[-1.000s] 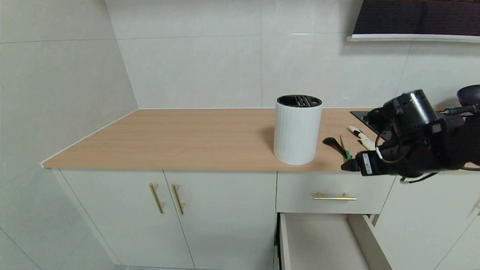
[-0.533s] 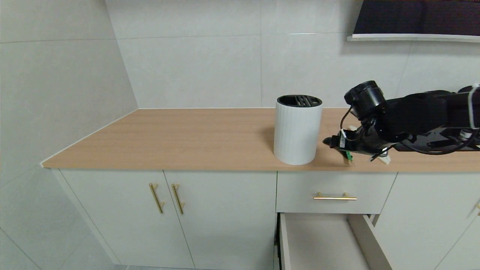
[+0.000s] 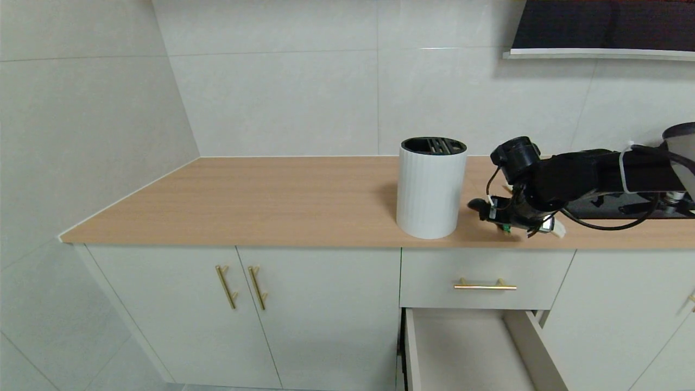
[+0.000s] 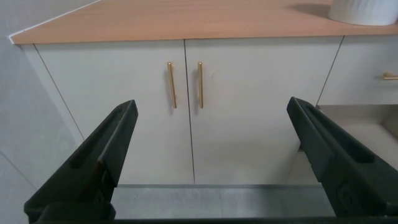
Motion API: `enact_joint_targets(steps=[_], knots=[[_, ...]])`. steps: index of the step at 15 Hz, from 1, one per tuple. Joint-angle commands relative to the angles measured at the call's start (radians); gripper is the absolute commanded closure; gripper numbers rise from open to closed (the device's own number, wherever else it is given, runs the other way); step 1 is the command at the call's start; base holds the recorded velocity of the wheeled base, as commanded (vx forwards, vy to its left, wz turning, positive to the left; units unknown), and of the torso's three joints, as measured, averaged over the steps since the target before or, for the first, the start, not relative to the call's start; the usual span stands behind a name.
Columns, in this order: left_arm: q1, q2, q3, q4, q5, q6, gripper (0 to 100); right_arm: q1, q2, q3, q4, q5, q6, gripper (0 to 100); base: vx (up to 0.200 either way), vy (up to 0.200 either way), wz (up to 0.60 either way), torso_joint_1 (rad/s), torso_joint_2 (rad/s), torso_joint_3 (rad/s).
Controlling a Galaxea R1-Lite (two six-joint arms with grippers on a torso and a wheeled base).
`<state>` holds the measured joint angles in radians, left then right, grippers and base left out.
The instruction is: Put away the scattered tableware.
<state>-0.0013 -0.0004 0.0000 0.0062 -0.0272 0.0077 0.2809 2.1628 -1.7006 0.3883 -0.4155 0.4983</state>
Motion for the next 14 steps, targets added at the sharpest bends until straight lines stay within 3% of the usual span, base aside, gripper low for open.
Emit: enact_joint_targets(steps=[1, 12, 13, 14], knots=[[0.0, 0.0, 0.0, 0.0, 0.0, 0.0, 0, -0.011, 0.04, -0.014, -0.014, 0.0, 0.0, 0, 0.0, 0.0, 0.0, 0.0, 0.0, 0.0], [0.0, 0.0, 0.0, 0.0, 0.0, 0.0, 0, -0.032, 0.091, -0.043, -0.025, 0.0, -0.004, 0, 0.0, 0.0, 0.0, 0.0, 0.0, 0.0], [0.0, 0.0, 0.0, 0.0, 0.0, 0.0, 0, -0.032, 0.095, -0.043, -0.025, 0.001, -0.004, 100, 0.0, 0.0, 0.0, 0.0, 0.0, 0.0], [0.0, 0.0, 0.0, 0.0, 0.0, 0.0, 0, -0.034, 0.095, -0.047, -0.025, 0.001, -0.006, 100, 0.0, 0.0, 0.0, 0.0, 0.0, 0.0]])
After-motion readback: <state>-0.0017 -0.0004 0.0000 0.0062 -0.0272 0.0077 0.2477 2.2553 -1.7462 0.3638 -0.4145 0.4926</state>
